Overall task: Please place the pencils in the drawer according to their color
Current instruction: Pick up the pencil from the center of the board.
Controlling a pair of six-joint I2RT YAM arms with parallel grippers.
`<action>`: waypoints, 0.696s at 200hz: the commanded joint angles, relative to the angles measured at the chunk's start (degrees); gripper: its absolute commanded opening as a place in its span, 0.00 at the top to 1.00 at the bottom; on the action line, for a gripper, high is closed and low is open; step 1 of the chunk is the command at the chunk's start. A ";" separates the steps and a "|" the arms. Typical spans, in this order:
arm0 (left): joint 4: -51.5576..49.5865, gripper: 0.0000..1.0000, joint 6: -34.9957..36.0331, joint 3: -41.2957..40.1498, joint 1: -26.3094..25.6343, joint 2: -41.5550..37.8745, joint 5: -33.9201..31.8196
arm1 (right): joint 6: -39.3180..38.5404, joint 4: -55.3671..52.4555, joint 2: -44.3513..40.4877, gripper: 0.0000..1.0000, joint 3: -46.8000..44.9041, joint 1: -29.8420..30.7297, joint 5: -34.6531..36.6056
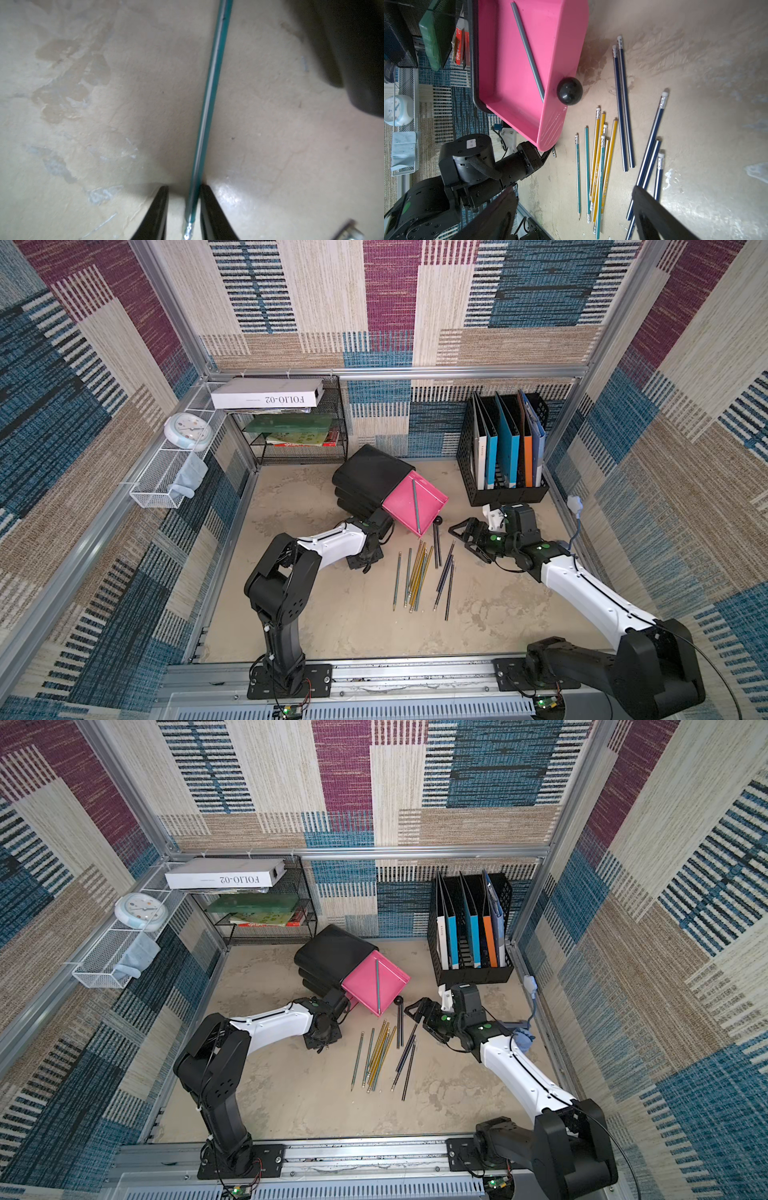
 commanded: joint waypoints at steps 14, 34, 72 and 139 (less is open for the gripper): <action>-2.49 0.81 -0.90 -1.60 0.05 0.64 1.97 | -0.78 -0.73 -0.29 0.10 0.78 0.04 0.66; -2.10 0.86 -1.26 -2.42 0.05 0.36 2.16 | -0.87 -0.94 -0.39 0.10 0.97 0.05 0.75; -1.22 1.00 -2.29 -4.45 0.06 -1.09 2.67 | -0.87 -1.30 -0.81 0.10 1.16 0.05 0.76; -1.20 1.00 -3.86 -8.59 0.05 -10.98 2.99 | -0.74 -1.12 -0.95 0.10 1.40 0.05 0.76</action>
